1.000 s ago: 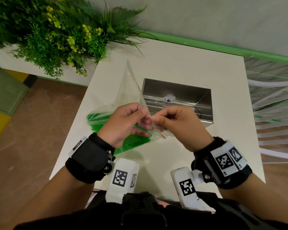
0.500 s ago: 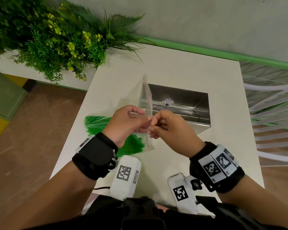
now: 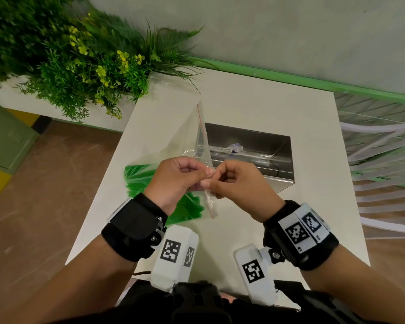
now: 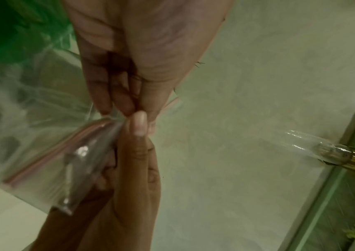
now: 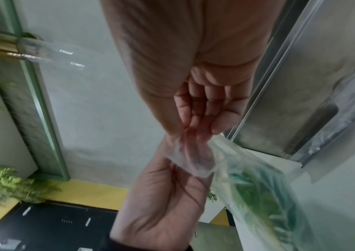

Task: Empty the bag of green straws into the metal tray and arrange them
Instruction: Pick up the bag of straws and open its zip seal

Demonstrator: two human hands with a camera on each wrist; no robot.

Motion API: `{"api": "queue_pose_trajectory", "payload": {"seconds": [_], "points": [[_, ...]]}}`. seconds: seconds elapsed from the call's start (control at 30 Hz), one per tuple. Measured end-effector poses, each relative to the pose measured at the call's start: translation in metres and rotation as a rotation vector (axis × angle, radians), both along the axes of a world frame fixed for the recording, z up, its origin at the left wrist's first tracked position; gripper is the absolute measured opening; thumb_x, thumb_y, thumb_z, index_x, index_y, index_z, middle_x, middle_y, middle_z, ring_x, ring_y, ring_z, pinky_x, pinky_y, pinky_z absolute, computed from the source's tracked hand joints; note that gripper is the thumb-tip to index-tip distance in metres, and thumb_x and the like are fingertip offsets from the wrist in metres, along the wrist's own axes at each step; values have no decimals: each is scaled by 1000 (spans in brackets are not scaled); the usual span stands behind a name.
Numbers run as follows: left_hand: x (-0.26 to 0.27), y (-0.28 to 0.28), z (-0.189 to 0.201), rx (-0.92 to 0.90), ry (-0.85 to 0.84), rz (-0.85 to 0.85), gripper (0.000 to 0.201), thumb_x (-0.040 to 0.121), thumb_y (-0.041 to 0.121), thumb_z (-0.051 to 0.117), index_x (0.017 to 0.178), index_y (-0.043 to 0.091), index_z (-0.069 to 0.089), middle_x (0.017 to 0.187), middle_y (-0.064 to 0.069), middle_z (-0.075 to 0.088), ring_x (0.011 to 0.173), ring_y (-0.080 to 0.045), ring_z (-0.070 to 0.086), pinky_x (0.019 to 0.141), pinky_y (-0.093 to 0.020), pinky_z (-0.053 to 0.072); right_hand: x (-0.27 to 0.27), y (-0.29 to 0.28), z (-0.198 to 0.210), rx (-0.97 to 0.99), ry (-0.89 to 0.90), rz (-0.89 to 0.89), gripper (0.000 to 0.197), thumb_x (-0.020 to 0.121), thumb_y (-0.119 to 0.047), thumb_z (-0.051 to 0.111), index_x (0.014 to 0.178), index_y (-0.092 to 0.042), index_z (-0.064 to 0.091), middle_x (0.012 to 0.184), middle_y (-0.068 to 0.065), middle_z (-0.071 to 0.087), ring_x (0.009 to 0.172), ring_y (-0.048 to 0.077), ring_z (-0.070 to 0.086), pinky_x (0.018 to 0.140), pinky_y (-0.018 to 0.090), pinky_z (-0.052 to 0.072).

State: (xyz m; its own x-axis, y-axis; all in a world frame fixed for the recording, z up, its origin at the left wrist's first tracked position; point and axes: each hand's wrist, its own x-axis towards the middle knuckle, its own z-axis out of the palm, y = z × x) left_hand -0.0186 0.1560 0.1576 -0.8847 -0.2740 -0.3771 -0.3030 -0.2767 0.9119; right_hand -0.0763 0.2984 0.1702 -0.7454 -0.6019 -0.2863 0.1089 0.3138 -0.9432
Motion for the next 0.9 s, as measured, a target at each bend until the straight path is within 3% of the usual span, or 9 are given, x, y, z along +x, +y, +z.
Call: {"api": "queue_pose_trajectory", "payload": {"seconds": [0.07, 0.17, 0.3, 0.4, 0.53, 0.77, 0.9], "points": [[1, -1, -1, 33, 17, 12, 1, 78, 4, 68, 77, 4, 69, 57, 2, 69, 51, -7, 63, 55, -20, 55, -2, 2, 0, -37, -56, 10, 12, 81, -8, 69, 72, -7, 61, 65, 9, 65, 59, 15, 60, 63, 29, 54], [4, -2, 0, 52, 31, -9, 9, 86, 0, 60, 82, 2, 68, 58, 3, 69, 53, -6, 61, 60, -20, 57, -4, 6, 0, -123, -179, 8, 15, 84, -3, 62, 71, -7, 60, 62, 5, 63, 56, 12, 58, 60, 21, 51], [9, -5, 2, 27, 57, -10, 17, 89, -2, 54, 80, 5, 66, 58, 4, 68, 55, -5, 62, 59, -20, 56, -8, 9, -1, -200, -299, -49, 19, 86, 3, 56, 70, -7, 56, 60, 3, 62, 54, 10, 59, 59, 21, 52], [10, -7, 2, -66, 73, -3, 15, 86, -3, 59, 78, 6, 67, 57, 4, 69, 54, -4, 63, 58, -17, 55, -10, 9, 1, -196, -264, -90, 16, 84, 2, 61, 72, -9, 57, 60, 3, 62, 54, 11, 60, 59, 22, 53], [10, -1, 5, -98, 91, -61, 6, 80, 1, 66, 77, 6, 69, 57, 3, 70, 53, -5, 63, 58, -16, 53, -6, 0, 5, -84, -112, -23, 15, 78, -12, 72, 74, -9, 59, 63, 8, 63, 55, 13, 61, 57, 21, 51], [10, -3, 7, -204, 103, -128, 14, 86, -2, 61, 80, 5, 71, 59, 5, 71, 57, -4, 64, 60, -15, 52, -5, 1, 7, 13, 45, 17, 15, 79, -3, 65, 69, -12, 59, 61, 7, 64, 57, 16, 62, 62, 29, 55], [10, -3, 8, -215, 106, -128, 13, 86, -1, 61, 77, 5, 69, 58, 4, 69, 55, -3, 62, 58, -14, 50, -8, 3, 4, -30, 18, -44, 22, 75, 8, 60, 69, -11, 53, 67, 19, 58, 59, 22, 59, 64, 34, 53]]}}
